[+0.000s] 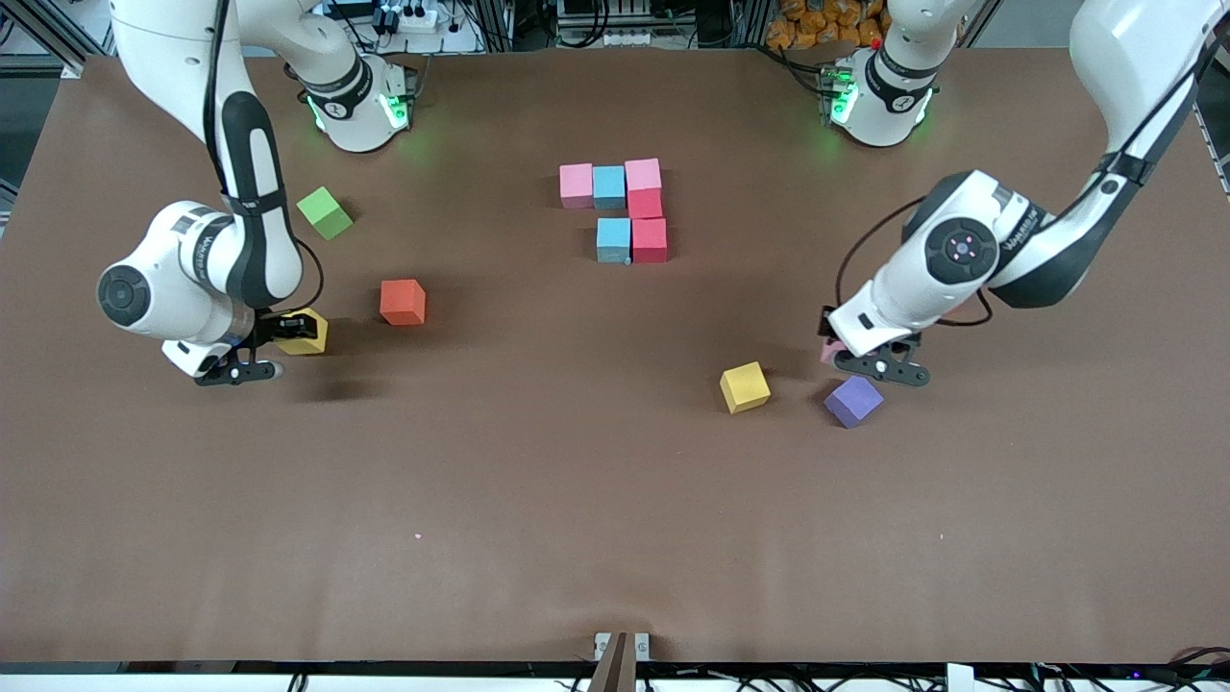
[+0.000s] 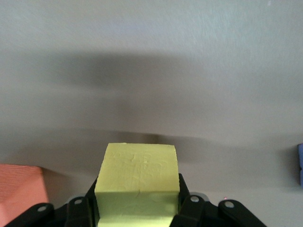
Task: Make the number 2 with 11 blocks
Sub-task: 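Carry the pink block to the cluster with the left gripper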
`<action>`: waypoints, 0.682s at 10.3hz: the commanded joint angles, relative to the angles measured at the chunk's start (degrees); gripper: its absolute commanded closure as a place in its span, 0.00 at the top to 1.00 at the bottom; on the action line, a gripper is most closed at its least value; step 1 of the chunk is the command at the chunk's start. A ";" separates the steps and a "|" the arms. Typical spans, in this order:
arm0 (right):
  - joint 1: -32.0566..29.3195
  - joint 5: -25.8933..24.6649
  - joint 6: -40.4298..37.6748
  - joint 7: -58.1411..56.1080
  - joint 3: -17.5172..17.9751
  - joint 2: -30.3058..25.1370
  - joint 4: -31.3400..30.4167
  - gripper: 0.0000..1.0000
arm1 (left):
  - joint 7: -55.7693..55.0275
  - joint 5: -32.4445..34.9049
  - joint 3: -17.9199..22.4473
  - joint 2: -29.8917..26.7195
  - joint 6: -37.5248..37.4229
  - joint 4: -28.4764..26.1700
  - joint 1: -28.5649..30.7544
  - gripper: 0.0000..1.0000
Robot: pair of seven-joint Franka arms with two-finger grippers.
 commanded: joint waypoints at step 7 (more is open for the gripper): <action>-6.10 0.92 -12.50 -0.52 0.14 -0.24 19.04 0.27 | -52.03 -13.26 -6.21 -0.77 -7.32 13.57 -16.96 0.08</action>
